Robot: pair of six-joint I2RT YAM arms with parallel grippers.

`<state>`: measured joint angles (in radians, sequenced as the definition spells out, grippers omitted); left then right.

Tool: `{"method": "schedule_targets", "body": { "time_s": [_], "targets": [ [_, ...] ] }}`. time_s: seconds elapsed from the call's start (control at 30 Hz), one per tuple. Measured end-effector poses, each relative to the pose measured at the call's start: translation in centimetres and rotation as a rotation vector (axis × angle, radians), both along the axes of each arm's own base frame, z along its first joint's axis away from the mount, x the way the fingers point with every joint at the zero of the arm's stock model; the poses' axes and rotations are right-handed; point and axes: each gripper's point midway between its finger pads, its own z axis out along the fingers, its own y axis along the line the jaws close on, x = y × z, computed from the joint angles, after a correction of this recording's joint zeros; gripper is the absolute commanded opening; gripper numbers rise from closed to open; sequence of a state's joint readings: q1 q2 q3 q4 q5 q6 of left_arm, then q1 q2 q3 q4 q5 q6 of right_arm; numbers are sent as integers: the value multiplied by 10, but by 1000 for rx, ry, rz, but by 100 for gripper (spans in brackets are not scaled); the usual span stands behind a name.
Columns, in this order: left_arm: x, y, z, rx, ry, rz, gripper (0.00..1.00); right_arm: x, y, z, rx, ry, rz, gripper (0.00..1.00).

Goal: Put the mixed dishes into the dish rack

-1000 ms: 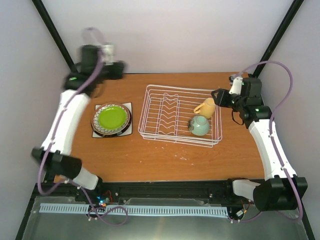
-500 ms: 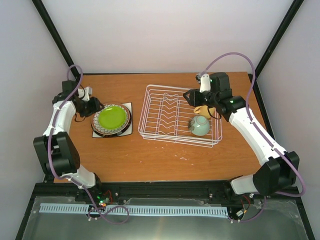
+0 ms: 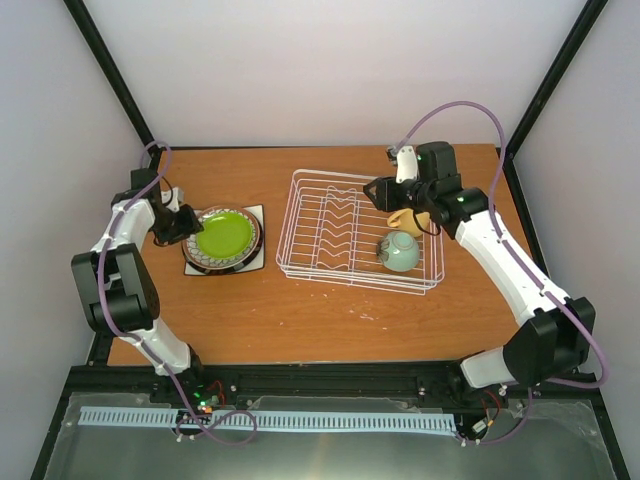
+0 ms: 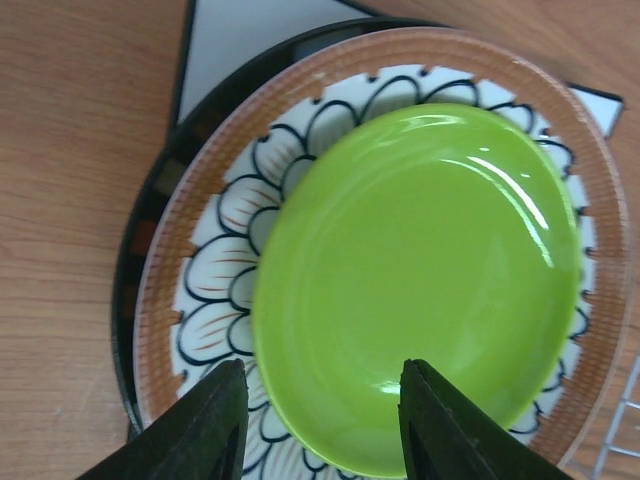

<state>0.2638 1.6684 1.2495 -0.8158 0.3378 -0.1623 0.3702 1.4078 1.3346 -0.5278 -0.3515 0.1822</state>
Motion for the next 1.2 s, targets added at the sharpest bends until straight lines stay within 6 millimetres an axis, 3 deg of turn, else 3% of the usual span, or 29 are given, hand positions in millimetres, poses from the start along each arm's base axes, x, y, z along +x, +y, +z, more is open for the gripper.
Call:
{"method": "schedule_targets", "body": {
  "time_s": [0.3, 0.73, 1.03, 1.2],
  "targets": [
    [-4, 13, -21, 61, 67, 26, 42, 1, 0, -6, -14, 11, 6, 47],
    [-5, 12, -36, 47, 109, 23, 40, 0, 0, -7, -17, 15, 7, 47],
    [-3, 0, -49, 14, 133, -6, 39, 0, 0, -7, -17, 15, 7, 47],
    [-3, -7, -54, 2, 144, -22, 31, 0, 0, -7, -18, 15, 7, 47]
  ]
}}
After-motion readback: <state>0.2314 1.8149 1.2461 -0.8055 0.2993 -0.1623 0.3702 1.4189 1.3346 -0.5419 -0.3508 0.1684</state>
